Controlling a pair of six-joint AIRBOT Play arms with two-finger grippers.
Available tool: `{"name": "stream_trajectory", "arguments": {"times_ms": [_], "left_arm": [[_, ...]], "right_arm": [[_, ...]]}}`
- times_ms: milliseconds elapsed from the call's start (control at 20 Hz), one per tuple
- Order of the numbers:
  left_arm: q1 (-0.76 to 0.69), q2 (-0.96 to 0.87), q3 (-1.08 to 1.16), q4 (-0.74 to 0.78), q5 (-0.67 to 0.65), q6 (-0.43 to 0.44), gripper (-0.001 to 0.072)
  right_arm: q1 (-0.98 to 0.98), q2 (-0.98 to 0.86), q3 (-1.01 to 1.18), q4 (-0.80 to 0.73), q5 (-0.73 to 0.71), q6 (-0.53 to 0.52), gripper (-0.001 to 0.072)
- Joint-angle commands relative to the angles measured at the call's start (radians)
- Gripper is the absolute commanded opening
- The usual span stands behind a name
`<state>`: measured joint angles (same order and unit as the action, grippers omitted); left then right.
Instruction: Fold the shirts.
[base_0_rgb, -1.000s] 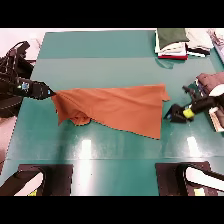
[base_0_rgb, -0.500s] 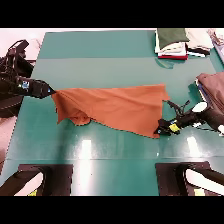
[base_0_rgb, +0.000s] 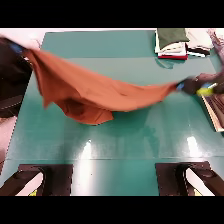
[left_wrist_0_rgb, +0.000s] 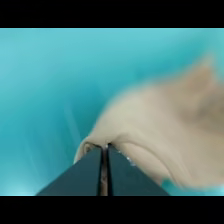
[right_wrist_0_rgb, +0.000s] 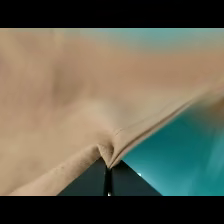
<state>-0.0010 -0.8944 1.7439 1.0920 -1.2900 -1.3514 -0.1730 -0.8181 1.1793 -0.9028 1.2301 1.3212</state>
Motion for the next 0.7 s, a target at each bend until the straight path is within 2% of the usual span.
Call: {"name": "stream_trajectory", "arguments": {"times_ms": [0, 100, 350, 500, 650], "left_arm": [[0.001, 0.013, 0.340, 0.007, 0.045, -0.014, 0.0029], [0.001, 0.021, 0.449, 0.007, 0.084, -0.057, 0.0029], [0.001, 0.078, 0.484, 0.008, 0.257, -0.080, 0.0028], [0.001, 0.074, 0.444, 0.054, 0.245, -0.062, 0.0028], [0.001, 0.034, 0.206, 0.115, 0.190, -0.090, 0.0028]], "right_arm": [[-0.103, 0.072, 0.394, 0.003, -0.014, -0.001, 0.0018], [-0.180, 0.051, 0.599, 0.002, 0.020, 0.014, 0.0018], [-0.360, -0.071, 0.986, 0.003, 0.203, 0.097, 0.0018], [-0.387, -0.107, 0.986, 0.013, 0.225, 0.115, 0.0017], [-0.352, -0.126, 0.764, 0.011, 0.220, 0.119, 0.0017]]}}
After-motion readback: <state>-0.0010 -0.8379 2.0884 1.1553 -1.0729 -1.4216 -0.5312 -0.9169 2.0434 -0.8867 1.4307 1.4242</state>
